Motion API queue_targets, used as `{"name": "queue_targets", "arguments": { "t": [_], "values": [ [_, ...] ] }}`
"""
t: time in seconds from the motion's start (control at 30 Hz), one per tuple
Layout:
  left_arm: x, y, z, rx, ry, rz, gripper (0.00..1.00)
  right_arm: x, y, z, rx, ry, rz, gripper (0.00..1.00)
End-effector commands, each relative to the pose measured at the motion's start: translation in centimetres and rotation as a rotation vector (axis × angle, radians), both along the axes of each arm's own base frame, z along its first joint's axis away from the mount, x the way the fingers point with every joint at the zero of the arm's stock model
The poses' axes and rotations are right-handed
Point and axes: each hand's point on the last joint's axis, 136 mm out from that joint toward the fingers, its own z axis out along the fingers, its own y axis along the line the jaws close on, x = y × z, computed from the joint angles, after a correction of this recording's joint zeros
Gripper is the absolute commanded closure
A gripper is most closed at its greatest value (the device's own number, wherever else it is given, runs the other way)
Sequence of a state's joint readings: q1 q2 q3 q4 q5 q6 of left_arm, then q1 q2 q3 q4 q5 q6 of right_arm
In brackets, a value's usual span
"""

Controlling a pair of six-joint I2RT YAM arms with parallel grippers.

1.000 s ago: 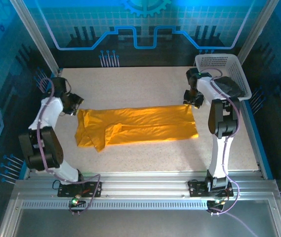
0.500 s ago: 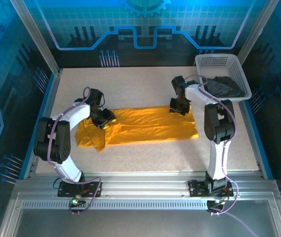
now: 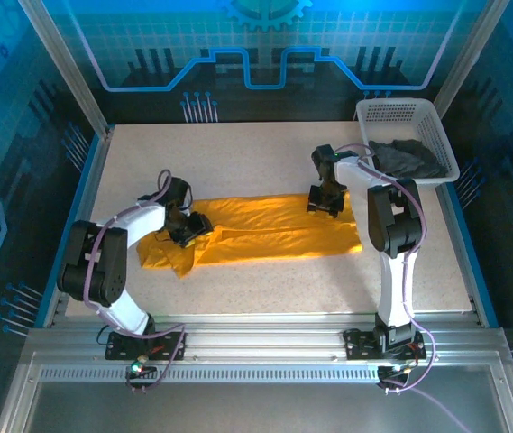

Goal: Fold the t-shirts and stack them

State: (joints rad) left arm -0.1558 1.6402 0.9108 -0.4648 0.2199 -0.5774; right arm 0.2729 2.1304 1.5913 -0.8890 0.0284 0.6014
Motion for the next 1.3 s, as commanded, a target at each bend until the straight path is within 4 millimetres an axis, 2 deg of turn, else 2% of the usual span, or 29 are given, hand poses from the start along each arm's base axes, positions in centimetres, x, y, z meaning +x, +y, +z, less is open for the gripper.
{"name": "queue_targets", "arguments": {
  "t": [0.0, 0.13, 0.33, 0.47, 0.57, 0.7, 0.83, 0.93, 1.1, 1.27],
  "values": [
    [-0.4, -1.4, 1.6, -0.03, -0.053, -0.047, 0.53, -0.9, -0.5, -1.4, -0.006, 0.064, 0.001, 0.57],
    [-1.6, -3.2, 2.0, -0.064, -0.049, -0.096, 0.59, -0.9, -0.6, -1.4, -0.005, 0.06, 0.002, 0.57],
    [-3.8, -6.1, 1.2, -0.079, 0.0, -0.225, 0.65, -0.9, -0.6, -1.4, -0.005, 0.059, 0.007, 0.57],
    [-5.1, -7.0, 0.2, -0.077, 0.067, -0.274, 0.66, -0.9, -0.7, -1.3, -0.003, 0.059, 0.004, 0.57],
    [-5.1, -6.9, 1.3, -0.063, 0.048, -0.28, 0.66, -0.9, -0.7, -1.2, -0.004, 0.061, 0.004, 0.57],
    [-4.2, -4.2, 4.1, -0.001, -0.019, -0.163, 0.58, -0.7, -0.5, -0.9, 0.001, 0.049, 0.013, 0.57],
    [-3.7, 1.5, 4.7, -0.015, -0.009, 0.119, 0.55, -0.3, 0.0, -0.1, 0.003, 0.022, 0.055, 0.57],
    [-3.0, 5.2, 4.3, -0.059, 0.001, 0.292, 0.55, 0.0, 0.4, 0.4, 0.007, 0.005, 0.094, 0.56],
    [-3.0, 8.9, 2.5, -0.065, 0.051, 0.411, 0.57, 0.3, 1.0, 1.1, 0.014, -0.01, 0.144, 0.55],
    [-2.5, 11.4, 0.5, -0.041, 0.057, 0.44, 0.59, 0.1, 1.2, 0.6, 0.024, 0.01, 0.151, 0.54]
  ]
}}
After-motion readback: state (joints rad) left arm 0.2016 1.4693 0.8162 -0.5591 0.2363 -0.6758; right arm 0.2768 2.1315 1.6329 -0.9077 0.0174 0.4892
